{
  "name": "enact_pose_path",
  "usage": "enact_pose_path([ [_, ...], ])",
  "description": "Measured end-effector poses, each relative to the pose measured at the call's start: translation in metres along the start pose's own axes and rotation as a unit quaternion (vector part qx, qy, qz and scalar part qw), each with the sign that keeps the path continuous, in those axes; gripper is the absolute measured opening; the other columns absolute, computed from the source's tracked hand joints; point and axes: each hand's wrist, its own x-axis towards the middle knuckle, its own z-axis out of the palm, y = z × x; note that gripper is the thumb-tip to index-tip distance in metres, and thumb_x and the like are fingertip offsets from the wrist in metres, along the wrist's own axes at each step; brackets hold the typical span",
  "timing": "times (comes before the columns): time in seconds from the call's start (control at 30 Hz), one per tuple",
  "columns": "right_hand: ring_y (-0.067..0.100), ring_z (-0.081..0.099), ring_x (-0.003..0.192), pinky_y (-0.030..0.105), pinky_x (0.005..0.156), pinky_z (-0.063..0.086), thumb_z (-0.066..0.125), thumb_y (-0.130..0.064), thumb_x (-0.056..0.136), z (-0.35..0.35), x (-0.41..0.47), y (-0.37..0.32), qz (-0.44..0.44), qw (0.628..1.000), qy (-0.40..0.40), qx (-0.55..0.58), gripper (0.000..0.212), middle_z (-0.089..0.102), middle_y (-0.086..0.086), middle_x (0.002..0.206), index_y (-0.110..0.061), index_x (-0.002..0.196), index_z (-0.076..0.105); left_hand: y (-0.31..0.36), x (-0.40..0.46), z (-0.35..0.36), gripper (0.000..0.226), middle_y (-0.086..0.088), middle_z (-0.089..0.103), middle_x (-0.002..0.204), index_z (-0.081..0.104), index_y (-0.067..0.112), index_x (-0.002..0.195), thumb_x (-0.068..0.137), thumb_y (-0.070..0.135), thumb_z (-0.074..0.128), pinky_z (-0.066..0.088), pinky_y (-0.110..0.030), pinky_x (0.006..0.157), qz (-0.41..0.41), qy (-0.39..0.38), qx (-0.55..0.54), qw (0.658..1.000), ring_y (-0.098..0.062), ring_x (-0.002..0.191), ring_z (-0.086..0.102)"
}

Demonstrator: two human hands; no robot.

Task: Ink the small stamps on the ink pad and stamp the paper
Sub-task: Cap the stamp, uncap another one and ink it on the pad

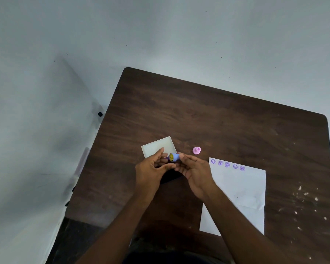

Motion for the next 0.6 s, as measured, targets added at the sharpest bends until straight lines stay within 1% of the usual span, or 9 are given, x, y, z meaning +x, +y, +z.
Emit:
enact_pose_path([
  [0.1,0.026,0.070,0.076,0.031,0.068,0.060,0.068,-0.012,0.087,-0.009,0.005,-0.013,-0.024,0.999,0.035,-0.004,0.017,0.074,0.020,0.094,-0.003,0.101,0.073,0.002,0.002,0.007,0.066,0.002,0.073,0.108,0.057,0.007,0.132,0.071,0.015,0.081,0.056,-0.025,0.091,-0.010,-0.019,-0.017,1.000,-0.005,0.091,0.071],
  [0.17,0.022,0.071,0.073,0.029,0.064,0.058,0.071,-0.013,0.085,-0.016,0.011,-0.023,-0.092,0.991,0.069,-0.073,0.016,0.076,0.013,0.087,-0.009,0.100,0.074,0.000,0.004,0.010,0.066,0.003,0.073,0.102,0.059,0.008,0.131,0.069,0.019,0.082,0.057,-0.029,0.091,-0.018,-0.025,-0.020,0.999,-0.009,0.090,0.071],
  [0.2,0.019,0.072,0.072,0.026,0.063,0.058,0.073,-0.015,0.084,-0.019,0.014,-0.027,-0.140,0.976,0.099,-0.135,0.016,0.077,0.005,0.083,-0.013,0.099,0.075,0.000,0.005,0.012,0.065,0.006,0.073,0.099,0.060,0.009,0.129,0.069,0.019,0.083,0.056,-0.026,0.090,-0.022,-0.027,-0.016,0.999,-0.007,0.089,0.070],
  [0.23,0.013,0.072,0.072,0.022,0.062,0.058,0.075,-0.018,0.083,-0.022,0.018,-0.031,-0.192,0.950,0.133,-0.205,0.016,0.077,-0.003,0.082,-0.018,0.099,0.075,0.000,0.006,0.015,0.064,0.010,0.072,0.096,0.062,0.010,0.128,0.069,0.020,0.084,0.055,-0.019,0.088,-0.025,-0.030,-0.011,0.999,-0.004,0.088,0.069],
  [0.3,0.006,0.070,0.078,0.013,0.067,0.054,0.075,-0.023,0.082,-0.024,0.027,-0.037,-0.278,0.878,0.181,-0.344,0.020,0.075,-0.011,0.088,-0.019,0.102,0.075,0.000,0.008,0.019,0.061,0.018,0.068,0.091,0.065,0.012,0.125,0.069,0.023,0.085,0.049,-0.005,0.081,-0.026,-0.033,0.001,0.999,0.004,0.085,0.066],
  [0.33,0.005,0.069,0.082,0.014,0.072,0.054,0.074,-0.025,0.083,-0.024,0.032,-0.039,-0.302,0.842,0.186,-0.407,0.022,0.074,-0.009,0.092,-0.017,0.104,0.074,0.001,0.010,0.022,0.060,0.021,0.067,0.089,0.066,0.013,0.124,0.069,0.025,0.085,0.047,-0.002,0.078,-0.025,-0.032,0.007,0.999,0.005,0.083,0.065],
  [0.4,0.012,0.065,0.091,0.026,0.081,0.053,0.072,-0.026,0.085,-0.023,0.043,-0.042,-0.312,0.789,0.170,-0.502,0.026,0.075,-0.001,0.100,-0.014,0.108,0.073,0.002,0.014,0.027,0.057,0.022,0.066,0.087,0.067,0.015,0.122,0.070,0.026,0.086,0.045,-0.001,0.074,-0.023,-0.035,0.020,0.999,0.004,0.082,0.064],
  [0.5,0.018,0.060,0.098,0.033,0.085,0.047,0.070,-0.025,0.086,-0.023,0.055,-0.039,-0.305,0.749,0.144,-0.570,0.027,0.074,0.004,0.104,-0.012,0.109,0.072,0.004,0.021,0.034,0.056,0.018,0.066,0.090,0.066,0.018,0.123,0.071,0.027,0.085,0.045,-0.001,0.075,-0.023,-0.044,0.042,0.998,-0.001,0.085,0.063],
  [0.6,0.021,0.058,0.097,0.037,0.085,0.044,0.069,-0.026,0.086,-0.024,0.061,-0.035,-0.313,0.716,0.139,-0.608,0.022,0.075,0.004,0.101,-0.014,0.103,0.074,0.005,0.027,0.039,0.056,0.014,0.067,0.095,0.066,0.018,0.124,0.072,0.027,0.085,0.042,0.002,0.076,-0.012,-0.041,0.056,0.998,0.001,0.087,0.062],
])
